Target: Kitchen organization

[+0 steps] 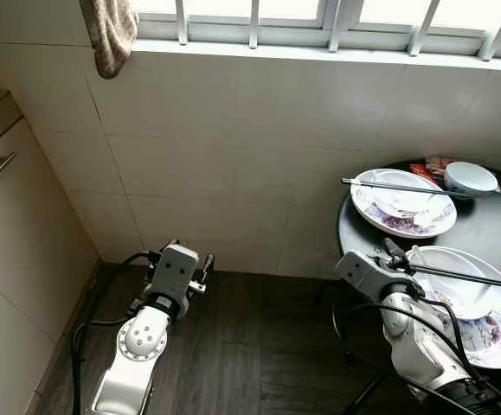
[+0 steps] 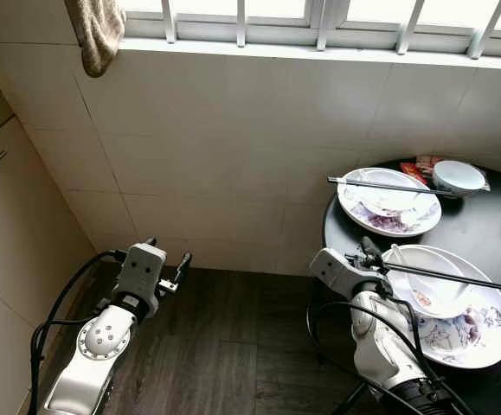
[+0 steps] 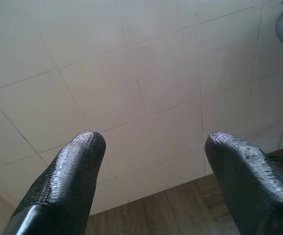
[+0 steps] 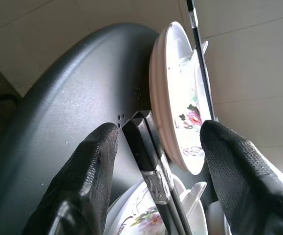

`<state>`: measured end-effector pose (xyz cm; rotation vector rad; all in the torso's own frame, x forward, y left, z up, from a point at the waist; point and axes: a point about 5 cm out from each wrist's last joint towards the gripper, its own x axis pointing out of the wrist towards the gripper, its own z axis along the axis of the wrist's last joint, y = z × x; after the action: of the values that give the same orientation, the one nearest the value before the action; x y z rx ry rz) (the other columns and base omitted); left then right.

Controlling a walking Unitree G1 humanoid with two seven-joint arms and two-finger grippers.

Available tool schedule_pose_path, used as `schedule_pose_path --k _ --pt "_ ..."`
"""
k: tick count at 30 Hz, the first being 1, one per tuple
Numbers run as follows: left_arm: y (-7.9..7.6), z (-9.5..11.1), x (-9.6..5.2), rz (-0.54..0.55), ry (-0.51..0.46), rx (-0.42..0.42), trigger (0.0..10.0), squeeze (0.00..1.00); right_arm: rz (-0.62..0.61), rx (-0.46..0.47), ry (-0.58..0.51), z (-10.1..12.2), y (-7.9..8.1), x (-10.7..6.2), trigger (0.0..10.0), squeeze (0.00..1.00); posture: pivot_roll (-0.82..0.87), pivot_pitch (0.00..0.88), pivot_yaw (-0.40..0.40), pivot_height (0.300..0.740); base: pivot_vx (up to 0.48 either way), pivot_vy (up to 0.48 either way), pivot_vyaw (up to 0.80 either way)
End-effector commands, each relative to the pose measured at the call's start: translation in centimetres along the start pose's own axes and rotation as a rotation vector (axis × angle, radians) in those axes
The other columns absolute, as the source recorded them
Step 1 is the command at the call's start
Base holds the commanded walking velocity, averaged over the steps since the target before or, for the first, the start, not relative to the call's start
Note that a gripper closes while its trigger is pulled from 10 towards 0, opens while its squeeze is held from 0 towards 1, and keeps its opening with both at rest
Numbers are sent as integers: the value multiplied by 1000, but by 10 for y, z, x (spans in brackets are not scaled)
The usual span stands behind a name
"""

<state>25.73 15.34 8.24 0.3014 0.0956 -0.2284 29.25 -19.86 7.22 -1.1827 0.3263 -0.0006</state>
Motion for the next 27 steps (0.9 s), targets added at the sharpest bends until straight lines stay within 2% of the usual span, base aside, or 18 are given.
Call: schedule_pose_path --k 1,8,9,10,11,12,13,22,27 --pt "1 -2 2 -4 13 -6 10000 0 -26 -12 2 -1 -5 3 10000 0 63 0 -60 740 0 0 0" --pt "0 -2 2 -6 15 -10 10000 0 -69 -49 -4 -5 -7 7 10000 0 63 0 -62 740 0 0 0" --pt "0 -2 2 -6 15 -10 10000 0 -67 -49 -4 -5 -6 8 8431 0 63 0 -63 740 0 0 0" --pt "0 -2 2 -6 15 -11 10000 0 -66 -52 -5 -6 -6 8 5412 0 63 0 -63 740 0 0 0" --pt "0 -2 2 -6 15 -12 10000 0 -66 -52 -5 -6 -6 8 4000 0 63 0 -63 740 0 0 0" --pt "0 -2 2 -6 15 -13 10000 0 -68 -53 -4 -6 -6 8 275 0 63 0 -64 740 0 0 0" --pt "0 -2 2 -6 16 -13 10000 0 -72 -56 -3 -7 -5 9 0 0 63 0 -65 740 0 0 0" --pt "-2 -3 3 -8 20 -22 10000 0 -56 -66 8 -10 -2 11 0 0 65 0 -70 740 0 0 0" --pt "-3 -4 3 -8 23 -30 10000 0 -83 -101 1 -9 -3 11 0 0 64 0 -70 740 0 0 0"
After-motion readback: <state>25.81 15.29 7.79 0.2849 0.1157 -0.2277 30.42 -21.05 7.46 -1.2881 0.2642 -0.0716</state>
